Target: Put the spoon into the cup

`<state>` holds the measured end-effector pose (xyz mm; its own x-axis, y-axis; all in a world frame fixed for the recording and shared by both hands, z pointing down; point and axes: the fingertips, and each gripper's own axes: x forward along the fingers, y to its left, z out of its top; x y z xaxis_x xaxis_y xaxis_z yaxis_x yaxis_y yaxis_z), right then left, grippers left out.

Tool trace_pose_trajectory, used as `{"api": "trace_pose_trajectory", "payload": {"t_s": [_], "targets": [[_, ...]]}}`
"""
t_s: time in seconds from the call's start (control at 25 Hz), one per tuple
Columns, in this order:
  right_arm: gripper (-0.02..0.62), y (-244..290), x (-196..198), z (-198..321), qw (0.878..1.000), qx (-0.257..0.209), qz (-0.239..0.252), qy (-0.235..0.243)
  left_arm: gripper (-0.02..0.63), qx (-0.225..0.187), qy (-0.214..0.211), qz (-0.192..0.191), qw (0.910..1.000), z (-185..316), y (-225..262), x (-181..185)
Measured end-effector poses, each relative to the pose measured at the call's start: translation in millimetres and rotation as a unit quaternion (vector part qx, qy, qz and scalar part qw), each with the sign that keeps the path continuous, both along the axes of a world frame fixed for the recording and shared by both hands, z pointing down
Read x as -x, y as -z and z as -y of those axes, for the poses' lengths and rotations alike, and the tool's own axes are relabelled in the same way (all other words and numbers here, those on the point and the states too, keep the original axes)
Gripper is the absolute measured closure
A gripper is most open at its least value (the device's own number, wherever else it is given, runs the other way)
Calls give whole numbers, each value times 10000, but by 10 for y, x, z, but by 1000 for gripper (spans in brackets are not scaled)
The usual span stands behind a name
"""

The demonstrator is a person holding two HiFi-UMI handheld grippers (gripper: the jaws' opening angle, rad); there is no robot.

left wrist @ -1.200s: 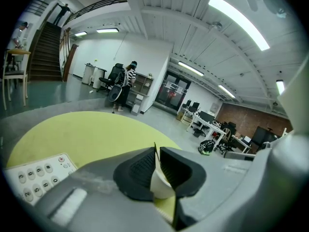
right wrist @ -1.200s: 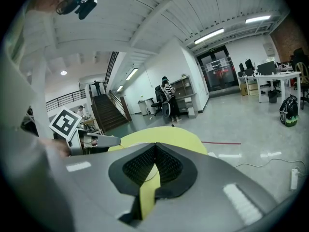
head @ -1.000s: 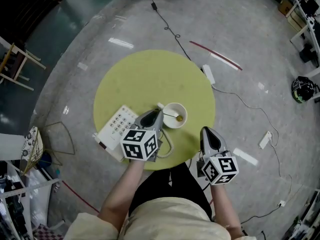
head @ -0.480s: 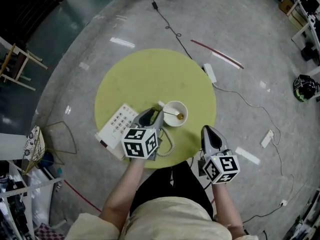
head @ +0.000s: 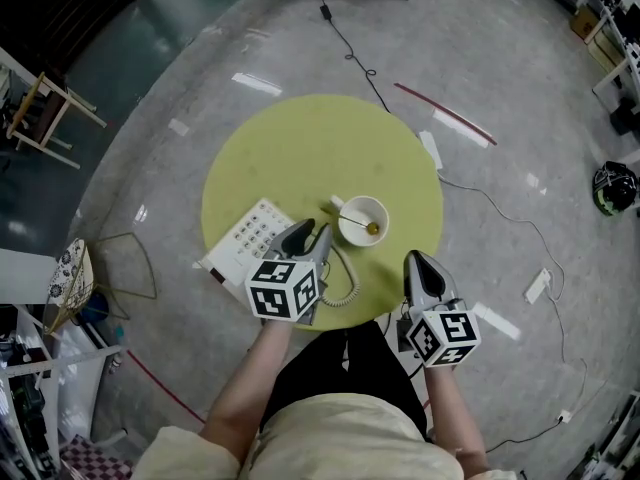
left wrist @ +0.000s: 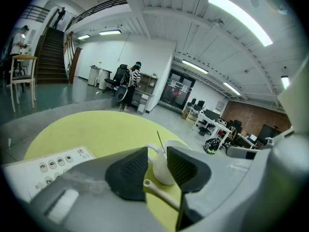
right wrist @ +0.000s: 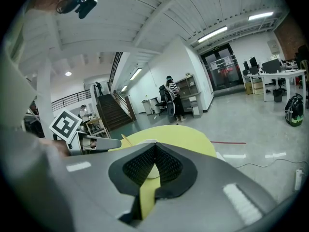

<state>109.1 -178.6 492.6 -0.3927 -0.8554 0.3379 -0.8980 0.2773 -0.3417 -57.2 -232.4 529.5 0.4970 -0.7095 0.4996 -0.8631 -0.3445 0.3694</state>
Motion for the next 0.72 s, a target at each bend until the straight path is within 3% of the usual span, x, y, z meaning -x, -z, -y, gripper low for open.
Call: {"api": "trace_pose_trajectory", "payload": {"t_s": [0.72], "targets": [[595, 96, 169, -388, 9997, -160, -43, -187, 494, -93, -345, 13, 9994, -440, 103, 89]]}}
